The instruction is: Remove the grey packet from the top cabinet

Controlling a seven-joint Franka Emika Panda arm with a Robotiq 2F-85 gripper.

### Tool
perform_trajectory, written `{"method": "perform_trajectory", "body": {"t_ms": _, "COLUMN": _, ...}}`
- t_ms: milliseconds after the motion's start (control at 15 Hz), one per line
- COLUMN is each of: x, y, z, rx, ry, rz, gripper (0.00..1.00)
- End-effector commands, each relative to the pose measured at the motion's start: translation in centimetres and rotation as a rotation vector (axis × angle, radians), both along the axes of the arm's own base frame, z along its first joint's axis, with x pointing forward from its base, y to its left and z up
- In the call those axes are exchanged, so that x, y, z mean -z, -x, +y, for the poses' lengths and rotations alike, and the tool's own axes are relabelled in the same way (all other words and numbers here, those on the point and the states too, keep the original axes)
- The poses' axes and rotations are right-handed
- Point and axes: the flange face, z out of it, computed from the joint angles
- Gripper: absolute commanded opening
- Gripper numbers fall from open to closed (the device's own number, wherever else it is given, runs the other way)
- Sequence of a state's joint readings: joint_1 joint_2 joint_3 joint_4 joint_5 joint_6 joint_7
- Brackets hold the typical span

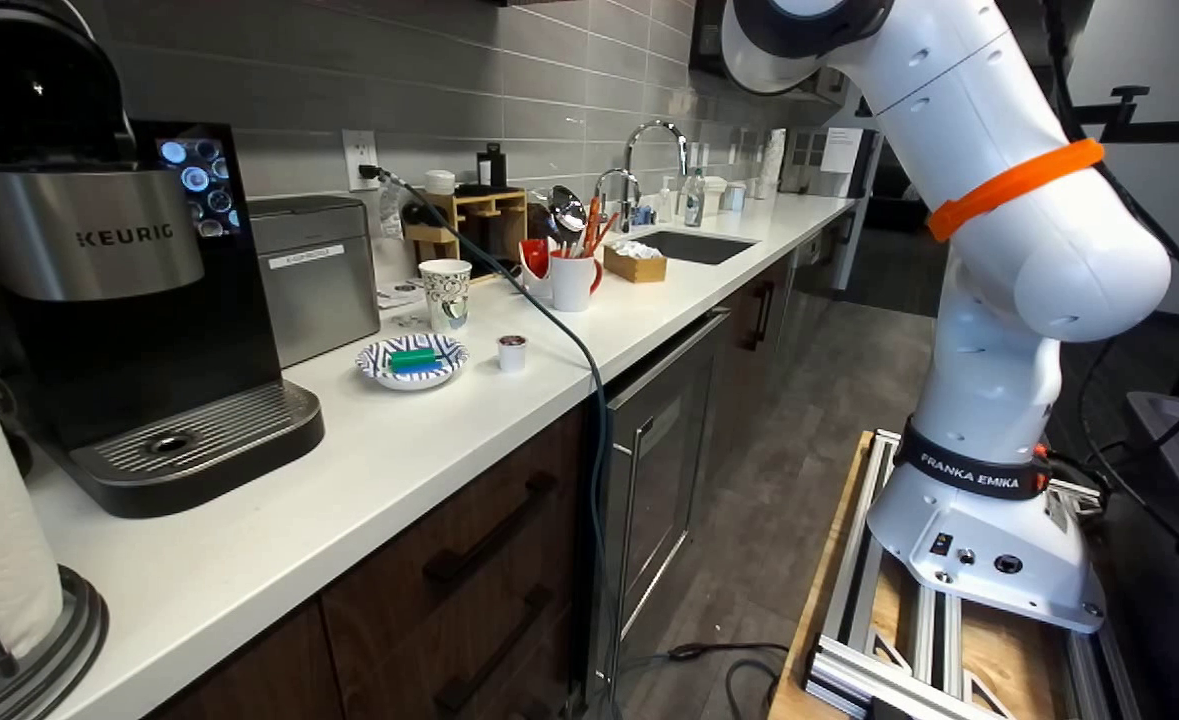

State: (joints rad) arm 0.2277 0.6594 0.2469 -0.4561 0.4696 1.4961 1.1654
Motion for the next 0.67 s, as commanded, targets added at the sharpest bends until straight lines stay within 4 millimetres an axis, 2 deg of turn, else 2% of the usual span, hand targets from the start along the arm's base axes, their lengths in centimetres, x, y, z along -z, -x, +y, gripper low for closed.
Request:
{"method": "perform_trajectory", "body": {"t_ms": 0, "x": 0.0, "y": 0.0, "z": 0.0, "rx": 0.0, "ry": 0.0, "rz": 0.0, "gripper": 0.03}}
{"method": "perform_trajectory", "body": {"t_ms": 67, "x": 0.0, "y": -0.1, "z": -0.1, "rx": 0.006, "ry": 0.009, "rz": -0.012, "gripper": 0.01}}
{"method": "perform_trajectory", "body": {"t_ms": 200, "x": -0.2, "y": -0.6, "z": -1.8, "rx": 0.006, "ry": 0.063, "rz": -0.073, "gripper": 0.01}}
{"method": "perform_trajectory", "body": {"t_ms": 600, "x": -1.3, "y": -2.4, "z": -11.4, "rx": 0.03, "ry": 0.214, "rz": -0.207, "gripper": 0.01}}
